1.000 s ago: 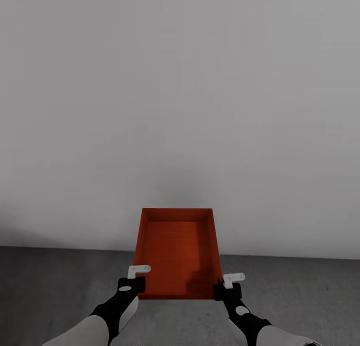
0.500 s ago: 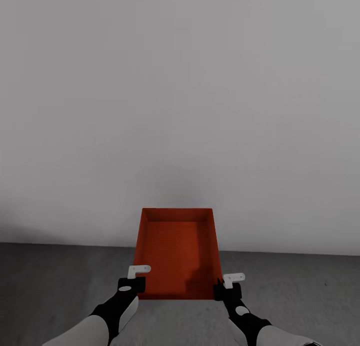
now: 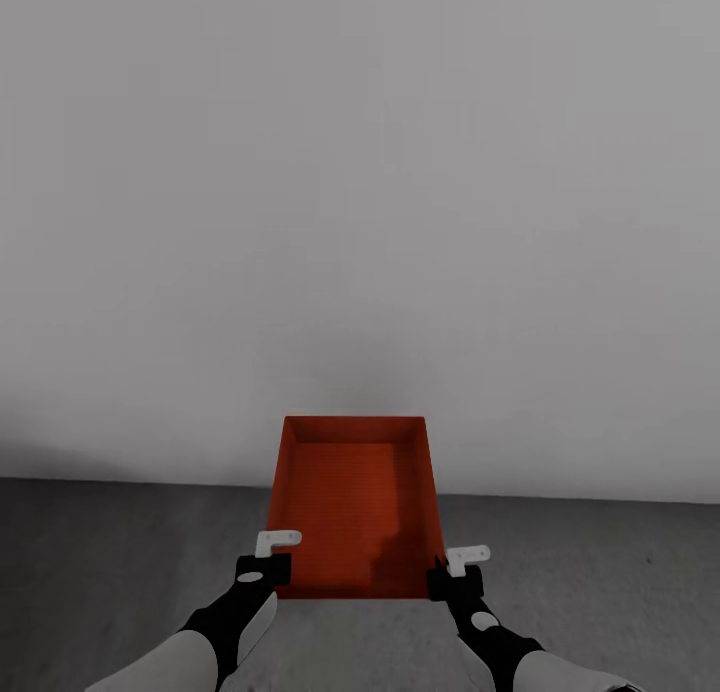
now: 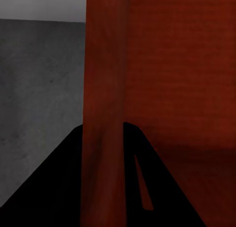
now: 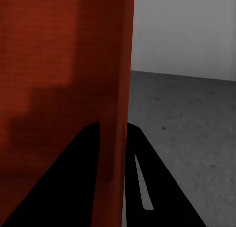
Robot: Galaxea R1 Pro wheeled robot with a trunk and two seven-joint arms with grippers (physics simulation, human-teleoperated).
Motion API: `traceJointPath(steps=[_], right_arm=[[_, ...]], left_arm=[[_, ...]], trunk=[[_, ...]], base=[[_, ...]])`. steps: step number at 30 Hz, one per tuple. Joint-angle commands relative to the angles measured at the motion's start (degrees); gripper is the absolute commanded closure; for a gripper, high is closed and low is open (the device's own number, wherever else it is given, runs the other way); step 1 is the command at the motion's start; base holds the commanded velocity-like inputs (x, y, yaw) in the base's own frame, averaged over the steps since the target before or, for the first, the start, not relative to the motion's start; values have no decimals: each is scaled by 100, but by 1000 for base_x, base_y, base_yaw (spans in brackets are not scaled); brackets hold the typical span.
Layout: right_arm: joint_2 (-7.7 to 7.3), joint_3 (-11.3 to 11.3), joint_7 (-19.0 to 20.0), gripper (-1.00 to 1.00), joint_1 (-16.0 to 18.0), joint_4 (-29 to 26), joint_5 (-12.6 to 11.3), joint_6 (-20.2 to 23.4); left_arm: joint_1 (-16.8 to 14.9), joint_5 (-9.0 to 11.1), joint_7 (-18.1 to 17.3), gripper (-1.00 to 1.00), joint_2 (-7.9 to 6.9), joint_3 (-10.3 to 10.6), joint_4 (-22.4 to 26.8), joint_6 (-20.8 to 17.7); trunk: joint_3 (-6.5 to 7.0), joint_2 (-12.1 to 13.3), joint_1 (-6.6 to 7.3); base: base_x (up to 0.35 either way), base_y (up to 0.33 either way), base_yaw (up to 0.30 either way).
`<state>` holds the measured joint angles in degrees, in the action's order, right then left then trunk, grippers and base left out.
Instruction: Move the two storage containers from the living room to the garage. In the garage, place one container on the floor and stack the other container on top of it (either order is fine).
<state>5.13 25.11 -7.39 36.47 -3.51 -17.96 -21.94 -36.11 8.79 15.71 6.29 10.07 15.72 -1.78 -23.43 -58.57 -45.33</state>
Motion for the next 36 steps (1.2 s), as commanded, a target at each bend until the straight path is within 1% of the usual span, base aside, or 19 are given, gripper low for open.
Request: traceJointPath(steps=[1,36], right_arm=[[-3,-41,-8,100,0,43,-23,-12],[-3,-41,-8,100,0,43,-23,-12]], left_arm=[[-10,-9,60,100,-67,-409,31,-24],[-10,-13,64,100,-67,-411,33,-23]], trunk=[[-15,-5,0],[-339,-5,0]], base=[[0,0,0],[0,0,0]])
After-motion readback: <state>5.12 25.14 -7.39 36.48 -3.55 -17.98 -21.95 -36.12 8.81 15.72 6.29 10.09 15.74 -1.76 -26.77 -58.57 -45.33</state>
